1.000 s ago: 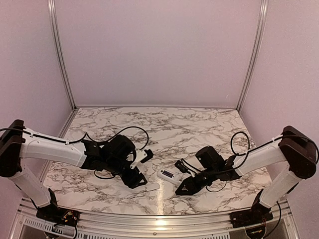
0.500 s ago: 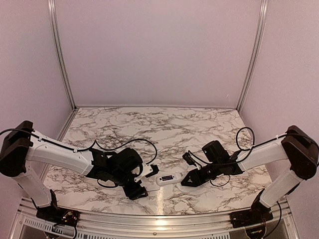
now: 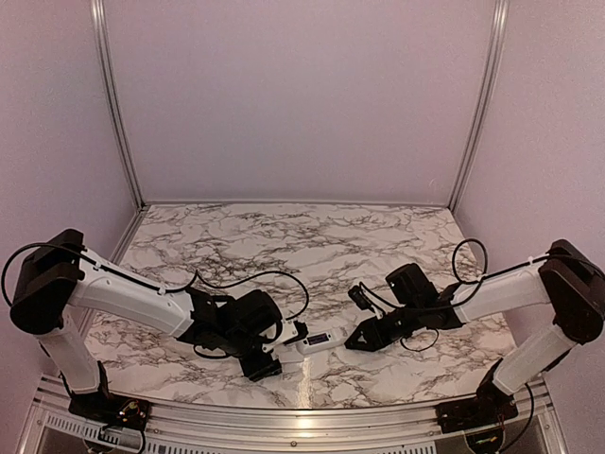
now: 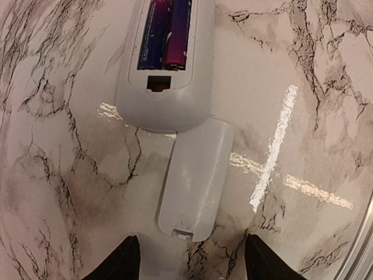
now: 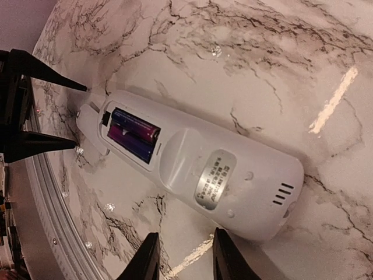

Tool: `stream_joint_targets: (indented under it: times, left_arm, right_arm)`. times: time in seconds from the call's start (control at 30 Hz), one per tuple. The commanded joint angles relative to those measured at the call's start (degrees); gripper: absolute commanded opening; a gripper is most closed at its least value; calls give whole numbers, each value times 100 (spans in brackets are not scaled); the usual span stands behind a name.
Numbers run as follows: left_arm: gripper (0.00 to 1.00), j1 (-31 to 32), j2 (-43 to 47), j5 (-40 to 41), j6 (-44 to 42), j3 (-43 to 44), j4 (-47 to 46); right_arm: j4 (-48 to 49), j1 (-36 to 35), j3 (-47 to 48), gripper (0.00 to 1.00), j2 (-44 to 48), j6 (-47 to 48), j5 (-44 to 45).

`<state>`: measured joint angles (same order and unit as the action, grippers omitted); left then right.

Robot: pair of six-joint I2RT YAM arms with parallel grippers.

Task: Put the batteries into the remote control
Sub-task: Pick up the battery cover from the center of the board.

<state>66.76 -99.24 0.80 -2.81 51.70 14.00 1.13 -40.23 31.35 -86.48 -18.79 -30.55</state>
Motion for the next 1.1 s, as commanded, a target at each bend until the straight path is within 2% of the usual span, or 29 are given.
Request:
stream_joint_targets:
  times: [0.0, 0.2, 0.5, 0.8, 1.07]
  left_arm:
    - [62, 1, -302, -305, -489, 222, -85]
    - [51, -14, -679, -726, -744, 509, 59]
    - [31, -40, -913, -711, -919, 700, 625]
    - [22, -40, -407, -532, -792, 609, 948]
    - [21, -40, -81, -334, -798, 843, 1061]
  right_arm:
    - [-86, 42, 228, 30, 296, 32, -68]
    - [-86, 69, 254, 30, 570, 64, -113]
    - [-279, 287, 222, 31, 663, 162, -168]
    - [-256, 742, 231, 31, 723, 247, -476]
    - [-165, 1033, 286, 31, 531, 294, -632]
